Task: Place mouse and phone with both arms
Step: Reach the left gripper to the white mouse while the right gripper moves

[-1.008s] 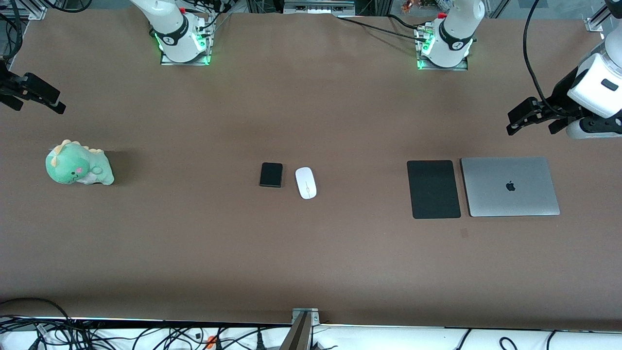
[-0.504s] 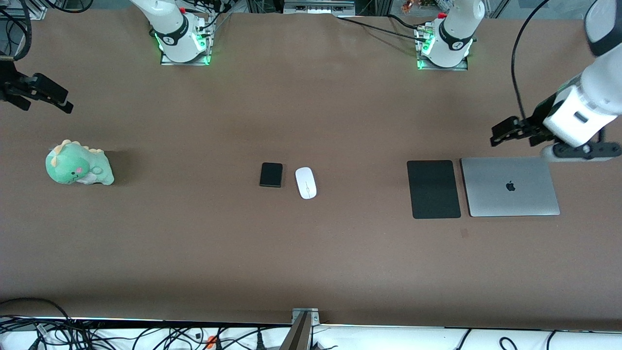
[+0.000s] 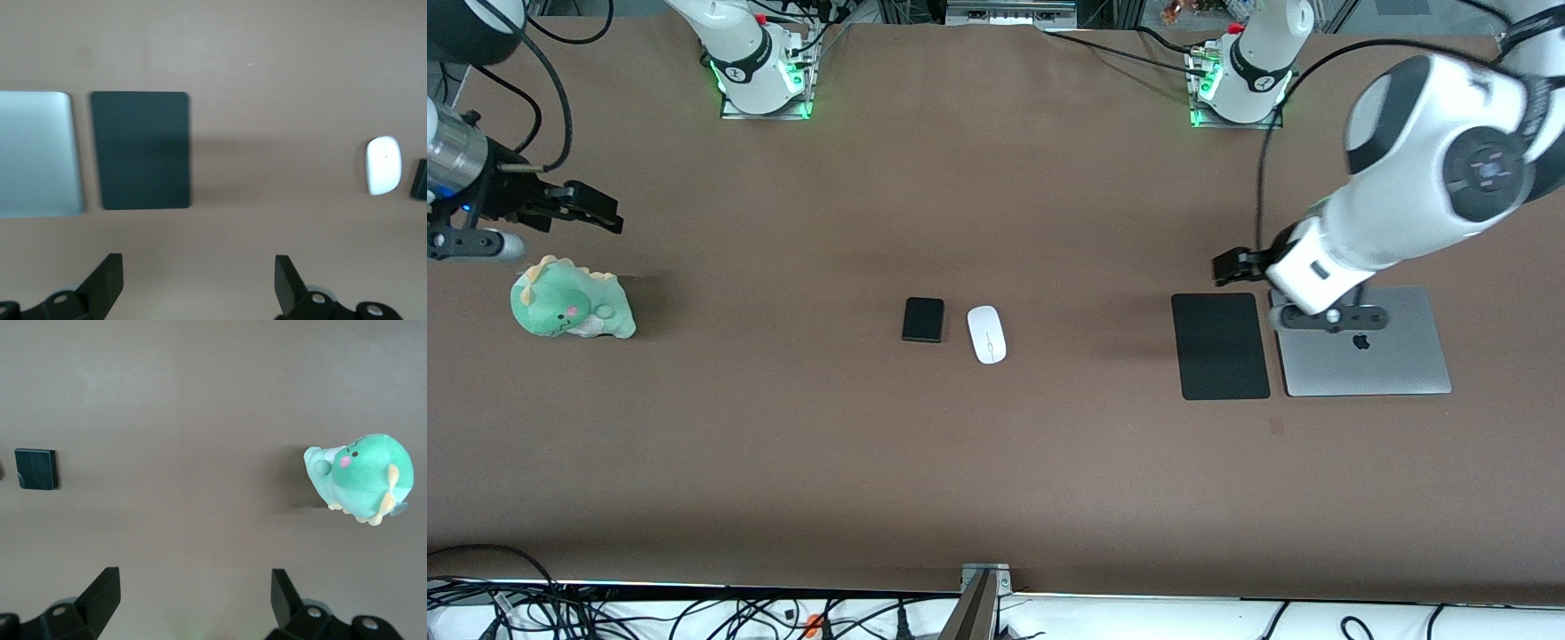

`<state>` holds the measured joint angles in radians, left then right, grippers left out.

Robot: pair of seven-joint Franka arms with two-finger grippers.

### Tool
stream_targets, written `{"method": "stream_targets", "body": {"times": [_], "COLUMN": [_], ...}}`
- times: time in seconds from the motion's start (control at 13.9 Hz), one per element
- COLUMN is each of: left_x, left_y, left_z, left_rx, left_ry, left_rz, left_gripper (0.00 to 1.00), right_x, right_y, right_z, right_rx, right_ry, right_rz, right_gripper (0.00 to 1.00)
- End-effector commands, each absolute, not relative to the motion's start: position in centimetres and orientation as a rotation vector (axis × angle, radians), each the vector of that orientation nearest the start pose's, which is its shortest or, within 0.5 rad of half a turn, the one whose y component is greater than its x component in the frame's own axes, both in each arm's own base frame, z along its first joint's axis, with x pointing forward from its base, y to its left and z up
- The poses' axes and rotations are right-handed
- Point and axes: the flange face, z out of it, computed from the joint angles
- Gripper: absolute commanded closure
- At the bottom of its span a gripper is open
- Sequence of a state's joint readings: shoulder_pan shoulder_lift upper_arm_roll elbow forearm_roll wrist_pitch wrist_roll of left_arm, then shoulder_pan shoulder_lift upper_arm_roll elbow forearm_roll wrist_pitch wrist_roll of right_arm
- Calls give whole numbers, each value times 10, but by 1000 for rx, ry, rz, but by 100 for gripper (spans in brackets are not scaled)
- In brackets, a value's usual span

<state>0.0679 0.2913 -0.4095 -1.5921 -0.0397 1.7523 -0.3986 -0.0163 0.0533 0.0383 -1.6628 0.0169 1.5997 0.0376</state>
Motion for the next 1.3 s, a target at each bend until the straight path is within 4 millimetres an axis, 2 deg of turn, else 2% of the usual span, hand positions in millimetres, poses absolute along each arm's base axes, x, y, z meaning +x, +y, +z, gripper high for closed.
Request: {"method": "stream_targets", "body": {"times": [0.0, 0.14, 0.29, 0.43, 0.58, 0.65, 0.72, 0.79, 0.94, 1.08, 1.15, 1.22], "left_x": [606, 604, 603, 610, 605, 599, 592, 584, 572, 573, 576, 578], "left_y": [-259, -314, -354, -379, -412, -433, -450, -467, -502, -521, -525, -526], "left_z": [426, 385, 346, 324, 301, 290, 280, 267, 241, 215, 205, 199], "left_rx": [-3254, -3285, -3311, -3306, -3275, -3257, -3235, -3202, -3162, -3138, -3150, -3166], "left_ry": [-280, -367, -453, -477, -487, -465, -484, -521, -550, -608, -620, -633], "left_rz": [255, 225, 218, 214, 193, 170, 154, 136, 75, 29, 15, -3], "left_gripper": [0, 0, 0, 0, 0, 0, 0, 0, 0, 0, 0, 0], "right_x": [573, 580, 584, 589, 594, 596, 597, 598, 602, 604, 604, 605], "right_y": [30, 30, 33, 34, 35, 37, 43, 58, 75, 91, 104, 106], "right_z": [541, 527, 520, 508, 493, 483, 477, 469, 457, 446, 442, 439], "right_rx": [-3121, -3117, -3118, -3117, -3116, -3118, -3120, -3125, -3127, -3130, -3132, -3132], "right_ry": [5, 6, -1, -3, 4, 66, 134, 146, 212, 244, 250, 272], "right_rz": [205, 219, 222, 227, 215, 213, 214, 231, 230, 233, 230, 228], "right_gripper": [0, 0, 0, 0, 0, 0, 0, 0, 0, 0, 0, 0]}}
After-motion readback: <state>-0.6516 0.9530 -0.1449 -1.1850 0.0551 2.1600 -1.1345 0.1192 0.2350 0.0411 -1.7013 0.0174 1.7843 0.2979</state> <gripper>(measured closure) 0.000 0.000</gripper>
